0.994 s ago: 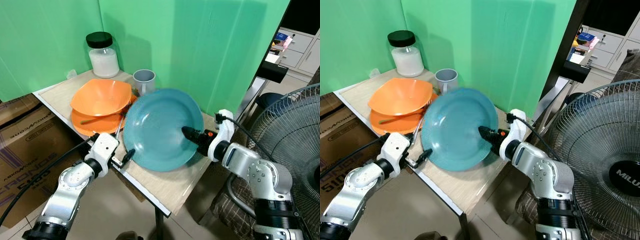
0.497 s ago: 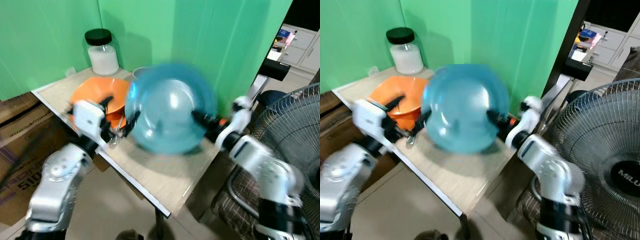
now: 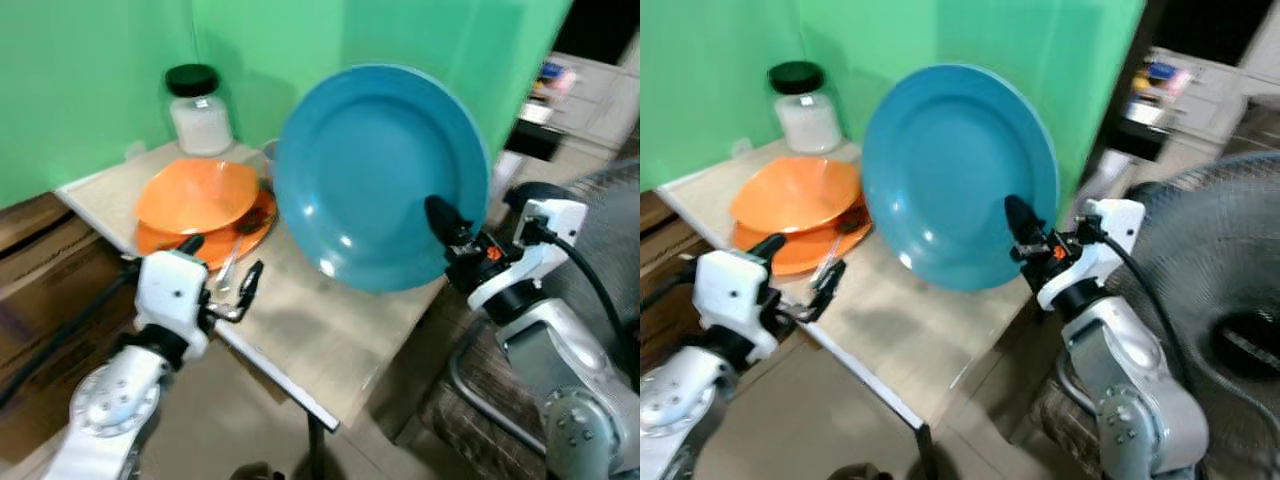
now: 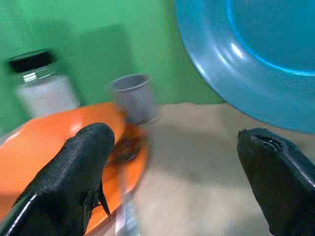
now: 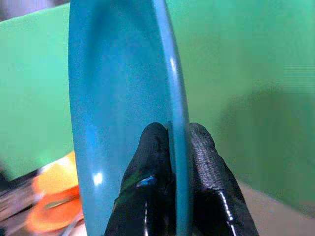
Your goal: Setting the table
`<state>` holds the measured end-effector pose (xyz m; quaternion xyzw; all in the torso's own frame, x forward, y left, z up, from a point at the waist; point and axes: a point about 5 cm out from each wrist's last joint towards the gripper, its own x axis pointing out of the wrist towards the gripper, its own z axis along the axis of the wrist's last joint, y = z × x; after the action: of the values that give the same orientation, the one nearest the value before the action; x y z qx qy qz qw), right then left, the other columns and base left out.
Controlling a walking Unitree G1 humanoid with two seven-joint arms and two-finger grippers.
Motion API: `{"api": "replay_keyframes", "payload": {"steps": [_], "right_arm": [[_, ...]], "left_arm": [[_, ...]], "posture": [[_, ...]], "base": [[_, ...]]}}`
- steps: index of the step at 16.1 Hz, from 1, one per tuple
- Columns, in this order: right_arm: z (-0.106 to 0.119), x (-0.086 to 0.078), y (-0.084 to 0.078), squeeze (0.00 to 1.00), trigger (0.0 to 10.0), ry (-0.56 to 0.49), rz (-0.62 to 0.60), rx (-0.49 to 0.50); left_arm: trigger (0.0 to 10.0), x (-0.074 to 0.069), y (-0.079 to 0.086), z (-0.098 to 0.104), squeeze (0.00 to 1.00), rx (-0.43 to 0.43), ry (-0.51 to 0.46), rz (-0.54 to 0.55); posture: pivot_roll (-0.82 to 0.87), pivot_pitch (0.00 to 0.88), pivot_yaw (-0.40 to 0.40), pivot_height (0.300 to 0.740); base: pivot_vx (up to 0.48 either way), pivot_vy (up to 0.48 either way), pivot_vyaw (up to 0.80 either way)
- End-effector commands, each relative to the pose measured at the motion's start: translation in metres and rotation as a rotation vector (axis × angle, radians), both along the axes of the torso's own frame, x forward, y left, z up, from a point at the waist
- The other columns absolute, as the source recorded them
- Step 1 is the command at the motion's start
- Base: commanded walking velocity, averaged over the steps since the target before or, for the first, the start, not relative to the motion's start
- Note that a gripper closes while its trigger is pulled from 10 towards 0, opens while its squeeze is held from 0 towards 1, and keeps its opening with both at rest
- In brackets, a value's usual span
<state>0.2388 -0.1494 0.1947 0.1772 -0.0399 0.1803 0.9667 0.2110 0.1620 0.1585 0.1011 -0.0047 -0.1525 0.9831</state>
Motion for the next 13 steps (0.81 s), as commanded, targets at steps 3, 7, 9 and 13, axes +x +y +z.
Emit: {"api": "replay_keyframes", "payload": {"steps": [3,7,9,13], "right_arm": [[0.011,-0.004,-0.006,0.00,10.0,-0.082,-0.058,-0.006],[0.018,-0.003,0.000,0.00,10.0,-0.138,-0.042,0.016],[0.021,-0.003,0.000,0.00,10.0,-0.182,-0.054,0.002],[0.017,0.001,-0.002,0.00,10.0,-0.194,-0.134,-0.031]], "left_arm": [[10.0,0.006,0.011,0.016,0.28,-0.045,-0.114,0.160],[10.0,0.005,0.011,0.022,0.52,-0.059,-0.181,0.237],[10.0,0.005,0.014,0.024,0.53,-0.076,-0.187,0.250],[10.0,0.007,0.017,0.029,0.30,-0.120,-0.149,0.206]], "posture": [[0.09,0.000,-0.002,0.740],[0.11,0.000,-0.017,0.740],[0.11,0.000,-0.017,0.740],[0.11,0.000,-0.016,0.740]], "base": [[0.000,0.000,-0.79],[0.000,0.000,-0.80],[0.000,0.000,-0.80],[0.000,0.000,-0.80]]}}
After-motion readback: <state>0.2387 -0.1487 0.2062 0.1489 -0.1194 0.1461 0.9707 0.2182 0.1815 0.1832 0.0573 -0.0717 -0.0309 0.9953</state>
